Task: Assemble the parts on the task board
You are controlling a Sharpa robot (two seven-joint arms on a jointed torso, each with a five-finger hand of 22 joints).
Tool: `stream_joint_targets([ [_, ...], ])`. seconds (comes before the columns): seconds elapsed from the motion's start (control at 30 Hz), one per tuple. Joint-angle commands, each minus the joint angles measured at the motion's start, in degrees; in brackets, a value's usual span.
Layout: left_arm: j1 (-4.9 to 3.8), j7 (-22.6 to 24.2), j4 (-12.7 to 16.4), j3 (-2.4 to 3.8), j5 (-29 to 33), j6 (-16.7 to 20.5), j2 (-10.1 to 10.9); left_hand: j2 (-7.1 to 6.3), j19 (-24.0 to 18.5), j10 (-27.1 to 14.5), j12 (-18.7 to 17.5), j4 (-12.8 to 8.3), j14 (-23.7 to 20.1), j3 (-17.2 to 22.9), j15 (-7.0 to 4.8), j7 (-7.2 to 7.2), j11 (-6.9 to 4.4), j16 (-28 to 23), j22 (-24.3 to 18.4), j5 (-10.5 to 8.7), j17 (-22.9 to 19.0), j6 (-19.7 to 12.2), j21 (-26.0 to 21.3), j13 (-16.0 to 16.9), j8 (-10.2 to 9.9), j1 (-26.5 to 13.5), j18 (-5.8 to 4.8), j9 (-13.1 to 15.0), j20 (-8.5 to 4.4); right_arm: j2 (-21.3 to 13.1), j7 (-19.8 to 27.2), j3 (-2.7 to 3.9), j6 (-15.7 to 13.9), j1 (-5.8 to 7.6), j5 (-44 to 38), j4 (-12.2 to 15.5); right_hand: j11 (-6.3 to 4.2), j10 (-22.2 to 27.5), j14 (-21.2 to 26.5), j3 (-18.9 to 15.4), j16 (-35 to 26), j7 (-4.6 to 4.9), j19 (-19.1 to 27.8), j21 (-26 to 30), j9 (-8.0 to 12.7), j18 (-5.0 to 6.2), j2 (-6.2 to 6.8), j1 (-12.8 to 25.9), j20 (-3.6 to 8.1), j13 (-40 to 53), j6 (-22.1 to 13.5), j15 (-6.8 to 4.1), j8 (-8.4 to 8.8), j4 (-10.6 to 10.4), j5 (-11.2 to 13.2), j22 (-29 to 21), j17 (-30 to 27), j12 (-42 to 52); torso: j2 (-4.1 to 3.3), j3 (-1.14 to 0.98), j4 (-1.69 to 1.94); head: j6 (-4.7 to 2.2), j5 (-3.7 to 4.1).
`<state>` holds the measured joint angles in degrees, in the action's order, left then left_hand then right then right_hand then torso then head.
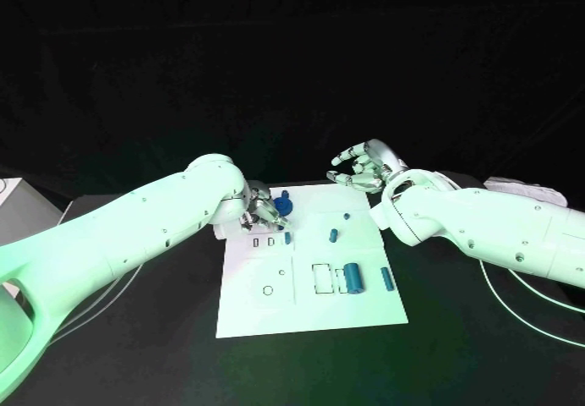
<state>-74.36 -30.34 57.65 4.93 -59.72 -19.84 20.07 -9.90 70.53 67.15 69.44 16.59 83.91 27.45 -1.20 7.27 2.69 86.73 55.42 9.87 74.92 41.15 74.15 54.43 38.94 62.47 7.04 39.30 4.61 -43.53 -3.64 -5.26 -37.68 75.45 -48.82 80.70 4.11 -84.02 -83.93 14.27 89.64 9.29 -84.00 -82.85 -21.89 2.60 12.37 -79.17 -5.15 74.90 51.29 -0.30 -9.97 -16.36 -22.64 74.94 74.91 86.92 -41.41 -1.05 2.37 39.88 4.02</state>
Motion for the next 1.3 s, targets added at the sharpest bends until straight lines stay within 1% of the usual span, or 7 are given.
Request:
stream_joint_targets([
  [0.03, -0.03, 0.1, 0.0, -0.13, 1.1, -1.0, -0.3, 0.28, -0.1, 0.0, 0.3, 0.0, 2.5, 0.4, 0.6, 0.23, 0.38, 0.1, 0.0, 0.09, 6.3, -0.3, 0.3, 0.2, -1.2, 0.1, -0.24, -0.5, 0.44, 0.1, -0.1, 0.04, 0.7, 0.03, -0.1, -0.1, 0.37, -2.5, -6.1, 0.4, 0.4, 0.07, -3.1, 0.4, 0.1, -0.57, 0.61, 0.1, -0.4, 12.1, -0.5, 0.28, 0.11, 0.0, -0.3, 7.8, 15.1, -0.3, -0.19, 0.01, -0.03, 0.11, 0.13],
  [0.1, -0.02, 0.1, 0.1, -0.2, 1.2, -1.1, -0.3, 0.29, 0.0, 0.0, 0.3, 0.0, 2.5, 0.5, 0.67, 0.29, 0.45, 0.1, 0.1, 0.09, 6.3, -0.1, 0.3, 0.2, -1.6, 0.2, -0.25, -0.7, 0.51, 0.1, -0.1, 0.05, 0.7, 0.03, -0.1, -0.1, 0.37, -2.5, -6.1, 0.4, 0.4, 0.07, -3.1, 0.4, 0.1, -0.57, 0.61, 0.1, -0.4, 12.1, -0.5, 0.28, 0.11, 0.0, -0.3, 7.8, 15.1, -0.3, -0.21, 0.02, -0.01, 0.2, 0.22],
  [0.2, -0.02, 0.1, 0.2, -0.25, 1.3, -1.3, -0.3, 0.2, -0.2, -0.4, 0.3, 0.0, 2.6, 1.0, 0.96, 0.59, 0.74, 0.3, 0.1, 0.08, 6.6, 0.9, 0.4, 0.2, -4.2, 0.2, -0.2, -2.0, 0.84, 0.1, -0.1, 0.05, 0.7, 0.03, -0.1, -0.1, 0.37, -2.5, -6.1, 0.4, 0.4, 0.07, -3.1, 0.4, 0.1, -0.57, 0.61, 0.1, -0.4, 12.1, -0.5, 0.28, 0.11, 0.0, -0.3, 7.8, 15.1, -0.3, -0.18, -0.02, 0.02, 0.35, 0.31],
  [0.3, -0.01, 0.1, 0.2, -0.28, 1.4, -1.5, -0.3, 0.15, -0.2, -0.5, 0.2, 0.0, 2.7, 1.1, 1.07, 0.7, 0.84, 0.4, 0.1, 0.06, 6.9, 1.5, 0.5, 0.2, -5.6, 0.2, -0.21, -2.8, 0.96, 0.1, -0.2, 0.05, 0.7, 0.03, -0.1, -0.1, 0.4, -2.5, -6.1, 0.4, 0.3, 0.1, -3.1, 0.3, 0.1, -0.58, 0.62, 0.2, -0.42, 12.1, -0.6, 0.3, 0.15, 0.0, -0.3, 7.8, 15.0, -0.4, -0.16, -0.02, 0.03, 0.46, 0.33],
  [0.53, -0.01, 0.1, 0.3, -0.31, 1.5, -2.1, -0.5, 0.17, -0.2, -0.6, 0.1, 0.0, 2.8, 1.3, 1.13, 0.75, 0.9, 0.5, 0.2, 0.06, 7.1, 2.5, 0.5, 0.1, -7.2, 0.1, -0.21, -3.7, 1.05, 0.2, -0.2, 0.05, 0.7, 0.03, -0.1, -0.2, 0.4, -2.5, -6.1, 0.4, 0.3, 0.1, -3.1, 0.3, 0.1, -0.58, 0.62, 0.2, -0.42, 12.1, -0.6, 0.3, 0.15, 0.0, -0.3, 7.8, 15.0, -0.4, -0.16, 0.01, 0.07, 0.71, 0.33],
  [0.73, 0.01, 0.1, 0.1, -0.38, 1.6, -2.5, -0.8, 0.15, -0.2, -0.8, -0.1, 0.0, 2.8, 1.5, 1.18, 0.84, 0.96, 0.5, 0.2, 0.06, 7.2, 3.2, 0.6, -0.2, -8.9, 0.1, -0.21, -4.8, 1.09, 0.3, -0.2, 0.05, 0.7, 0.03, -0.1, -0.3, 0.4, -2.5, -6.1, 0.4, 0.3, 0.1, -3.1, 0.3, 0.1, -0.58, 0.62, 0.2, -0.42, 12.1, -0.6, 0.3, 0.15, 0.0, -0.3, 7.8, 15.0, -0.4, -0.26, -0.03, -0.06, 0.72, 0.33],
  [1.3, 0.09, 0.0, -0.8, -0.56, 2.0, -3.5, -1.5, 0.31, -0.1, -1.0, -0.5, 0.0, 2.8, 1.7, 1.2, 0.83, 0.97, 0.5, 0.4, 0.06, 7.3, 3.7, 0.7, -0.8, -9.5, 0.1, -0.23, -5.3, 1.11, 0.5, -0.2, 0.05, 0.9, 0.03, -0.1, -0.3, 0.4, -2.5, -6.1, 0.4, 0.3, 0.1, -3.1, 0.3, 0.1, -0.58, 0.62, 0.2, -0.42, 12.1, -0.6, 0.3, 0.15, 0.0, -0.3, 7.8, 15.0, -0.4, -0.31, -0.02, 0.04, 1.26, 0.7],
])
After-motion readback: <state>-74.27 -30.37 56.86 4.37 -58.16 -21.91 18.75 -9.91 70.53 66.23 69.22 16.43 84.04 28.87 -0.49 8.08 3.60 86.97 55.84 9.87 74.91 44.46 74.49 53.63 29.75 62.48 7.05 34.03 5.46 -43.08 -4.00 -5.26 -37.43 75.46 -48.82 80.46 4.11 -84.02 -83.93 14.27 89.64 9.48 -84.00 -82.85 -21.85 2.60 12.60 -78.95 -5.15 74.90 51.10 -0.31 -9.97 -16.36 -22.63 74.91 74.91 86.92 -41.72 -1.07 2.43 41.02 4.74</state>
